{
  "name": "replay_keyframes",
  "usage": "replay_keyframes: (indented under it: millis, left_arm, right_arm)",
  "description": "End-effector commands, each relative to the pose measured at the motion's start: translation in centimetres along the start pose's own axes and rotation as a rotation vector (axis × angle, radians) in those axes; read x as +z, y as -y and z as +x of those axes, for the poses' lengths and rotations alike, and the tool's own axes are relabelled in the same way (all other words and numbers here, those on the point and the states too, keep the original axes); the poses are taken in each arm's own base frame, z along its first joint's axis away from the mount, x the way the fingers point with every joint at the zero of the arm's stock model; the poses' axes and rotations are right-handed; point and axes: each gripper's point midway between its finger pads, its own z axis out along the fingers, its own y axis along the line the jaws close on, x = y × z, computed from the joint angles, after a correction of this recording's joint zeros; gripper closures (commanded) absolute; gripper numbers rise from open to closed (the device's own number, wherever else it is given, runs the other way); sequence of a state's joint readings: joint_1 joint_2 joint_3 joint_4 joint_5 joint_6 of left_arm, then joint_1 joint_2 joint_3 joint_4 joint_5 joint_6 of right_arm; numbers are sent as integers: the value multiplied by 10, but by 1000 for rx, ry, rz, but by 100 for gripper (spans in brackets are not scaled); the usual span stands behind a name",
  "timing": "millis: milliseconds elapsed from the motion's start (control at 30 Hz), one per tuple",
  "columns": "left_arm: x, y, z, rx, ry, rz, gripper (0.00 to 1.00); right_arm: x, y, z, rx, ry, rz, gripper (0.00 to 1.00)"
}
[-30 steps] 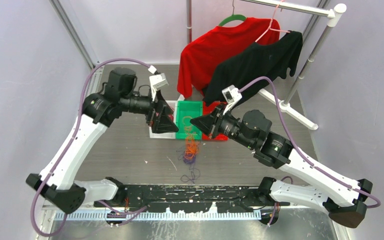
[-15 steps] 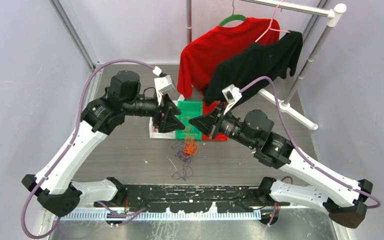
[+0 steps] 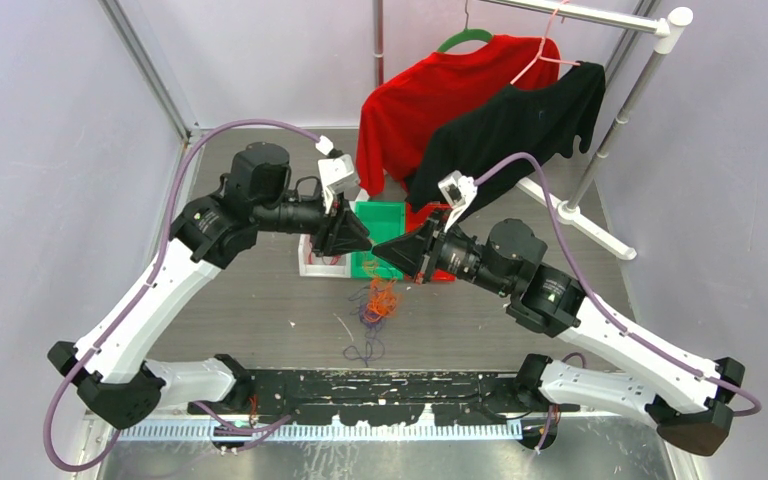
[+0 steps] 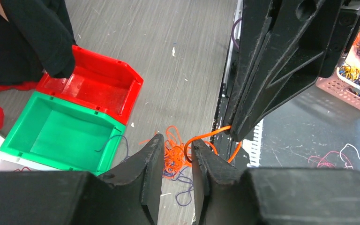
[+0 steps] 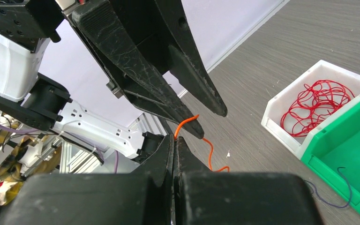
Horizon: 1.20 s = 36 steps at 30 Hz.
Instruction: Untangle the cables
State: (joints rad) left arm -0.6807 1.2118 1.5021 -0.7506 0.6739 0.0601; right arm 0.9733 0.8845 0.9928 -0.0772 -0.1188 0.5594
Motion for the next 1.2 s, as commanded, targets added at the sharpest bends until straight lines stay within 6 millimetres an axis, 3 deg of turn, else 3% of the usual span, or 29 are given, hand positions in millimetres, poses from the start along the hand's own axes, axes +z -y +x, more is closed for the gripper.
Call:
replay_keyframes:
  millis: [0,67,200,267,300,367,533,767,867,1033,1167]
  left_arm:
    - [-1,5,-22,52,64,22,76]
    - [-1,9,-24,45,67,39,85]
    - [-6,15,-32,62,78,48,99]
    - [-11,15,-39,105,93,37,100]
    - [-14,16,-42,131,99,36,100]
    - [-20,20,-47,187,108,40,100]
    - [-23,33,-49,291,93,68,100]
    - [-19,54,-51,395,51,117,100]
    - [-20,58,-51,432,38,124,100]
    - [-21,60,-53,455,35,123,100]
    - [-21,59,-53,473,34,118,100]
  right_arm:
    - [3,-21,-18,18,56,-83,99]
    - [4,-21,-18,18,61,-87,97]
    - [0,-17,-18,19,85,-75,80]
    - [-6,-12,-20,7,111,-58,64]
    - [-10,-9,-21,1,129,-42,50]
    - [-20,0,-28,-12,178,5,41]
    - [-36,28,-35,-92,236,147,34]
    - [-31,42,-31,-208,169,219,25]
    - [-25,30,-25,-225,133,146,22]
    - [-6,5,4,-216,0,-32,19]
    - [1,2,16,-205,-47,-72,19]
